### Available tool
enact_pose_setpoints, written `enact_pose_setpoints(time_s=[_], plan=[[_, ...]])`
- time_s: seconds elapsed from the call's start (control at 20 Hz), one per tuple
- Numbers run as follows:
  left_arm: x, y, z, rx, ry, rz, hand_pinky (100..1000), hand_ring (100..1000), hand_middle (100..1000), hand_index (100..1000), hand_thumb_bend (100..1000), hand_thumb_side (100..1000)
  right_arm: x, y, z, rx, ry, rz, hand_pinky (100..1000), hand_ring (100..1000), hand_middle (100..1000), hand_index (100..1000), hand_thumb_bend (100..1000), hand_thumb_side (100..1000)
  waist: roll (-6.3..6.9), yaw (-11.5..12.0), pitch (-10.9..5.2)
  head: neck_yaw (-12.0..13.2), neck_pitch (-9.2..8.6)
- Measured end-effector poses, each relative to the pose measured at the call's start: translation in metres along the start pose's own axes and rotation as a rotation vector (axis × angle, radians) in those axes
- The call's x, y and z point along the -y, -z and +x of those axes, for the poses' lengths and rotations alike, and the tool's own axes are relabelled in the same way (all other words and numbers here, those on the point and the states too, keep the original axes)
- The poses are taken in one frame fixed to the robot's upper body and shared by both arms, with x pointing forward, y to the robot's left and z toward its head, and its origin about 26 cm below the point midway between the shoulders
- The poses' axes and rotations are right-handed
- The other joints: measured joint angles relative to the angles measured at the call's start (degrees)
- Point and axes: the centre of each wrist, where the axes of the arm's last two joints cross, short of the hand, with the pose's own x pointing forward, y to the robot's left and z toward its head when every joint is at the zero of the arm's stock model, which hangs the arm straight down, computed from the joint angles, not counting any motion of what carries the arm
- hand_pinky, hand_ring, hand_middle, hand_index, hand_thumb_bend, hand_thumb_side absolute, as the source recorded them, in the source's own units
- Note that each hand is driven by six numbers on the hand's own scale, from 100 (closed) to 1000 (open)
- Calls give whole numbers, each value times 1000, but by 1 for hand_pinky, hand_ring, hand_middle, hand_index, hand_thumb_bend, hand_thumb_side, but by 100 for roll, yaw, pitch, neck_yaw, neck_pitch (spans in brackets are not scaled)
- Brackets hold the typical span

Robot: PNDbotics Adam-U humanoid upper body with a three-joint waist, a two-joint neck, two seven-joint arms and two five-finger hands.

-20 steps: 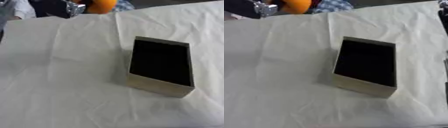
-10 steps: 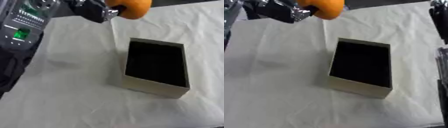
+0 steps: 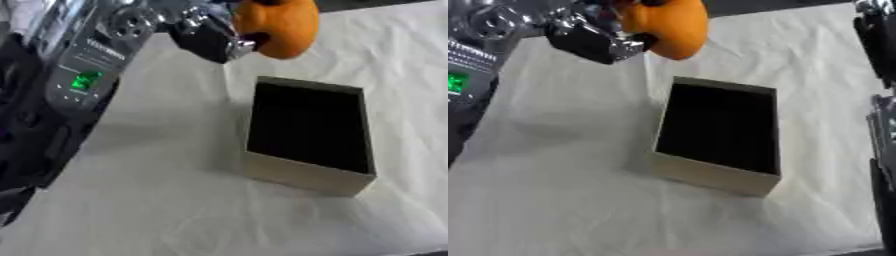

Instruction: Pick up objects on the table and place them in the box.

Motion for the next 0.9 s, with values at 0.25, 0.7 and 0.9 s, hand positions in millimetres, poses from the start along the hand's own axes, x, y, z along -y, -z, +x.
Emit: enact_pose_setpoints(time_s=[0.25,0.7,0.9], plan=[[19,14,3,-20,-17,-23,205,454,457,485,113,100,0,0,0,-1,6,-2,604,685,552,801,100,785,-4,-24,0,102,-13],[41,30,11,3,-56,-40,202,454,456,485,103,100,-2,-1,0,-1,16,-7,603,683,550,801,100,786,-5,-57,34,188,-47],[45,33,16,24,-60,-51,200,452,456,484,100,100,-2,-1,0,-1,16,-8,602,683,550,801,100,786,-5,-58,37,207,-47]])
